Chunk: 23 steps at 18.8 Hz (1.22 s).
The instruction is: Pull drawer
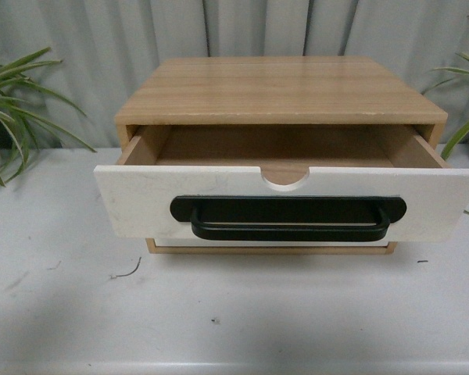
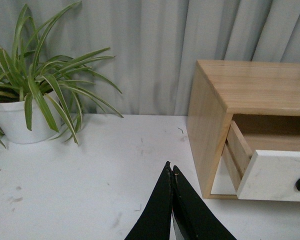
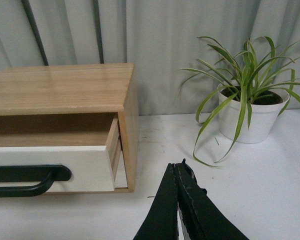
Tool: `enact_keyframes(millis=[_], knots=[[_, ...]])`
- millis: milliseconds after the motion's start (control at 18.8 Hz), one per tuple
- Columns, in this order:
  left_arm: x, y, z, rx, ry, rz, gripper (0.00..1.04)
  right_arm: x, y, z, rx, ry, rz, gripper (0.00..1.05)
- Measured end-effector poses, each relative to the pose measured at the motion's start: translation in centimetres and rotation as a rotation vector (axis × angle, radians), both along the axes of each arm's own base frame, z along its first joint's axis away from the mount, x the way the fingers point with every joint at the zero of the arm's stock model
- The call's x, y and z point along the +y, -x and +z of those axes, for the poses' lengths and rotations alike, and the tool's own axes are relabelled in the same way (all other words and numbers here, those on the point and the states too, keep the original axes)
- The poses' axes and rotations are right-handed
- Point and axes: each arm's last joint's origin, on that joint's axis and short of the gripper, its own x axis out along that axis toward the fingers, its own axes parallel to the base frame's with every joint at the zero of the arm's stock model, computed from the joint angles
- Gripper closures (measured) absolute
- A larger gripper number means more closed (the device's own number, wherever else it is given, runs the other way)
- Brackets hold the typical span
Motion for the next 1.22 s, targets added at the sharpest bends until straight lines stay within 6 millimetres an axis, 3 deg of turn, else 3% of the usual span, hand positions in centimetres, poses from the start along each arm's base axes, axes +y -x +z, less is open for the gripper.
enact_keyframes(millis=[532, 585, 1223], knots=[[0.0, 2.1, -1.1, -0.021, 0.000, -0.001, 1.03, 0.0, 1.8, -2.2, 0.031, 0.000, 0.000, 1.03], [0.0, 2.2, -1.2, -0.017, 0.000, -0.002, 1.03, 0.0, 2.0, -1.6, -0.033, 0.000, 0.000, 1.03], [0.0, 4.1, -1.6, -0.001, 0.000, -0.002, 1.03, 0.0, 2.0, -1.9, -0.011, 0.000, 0.000, 1.03]])
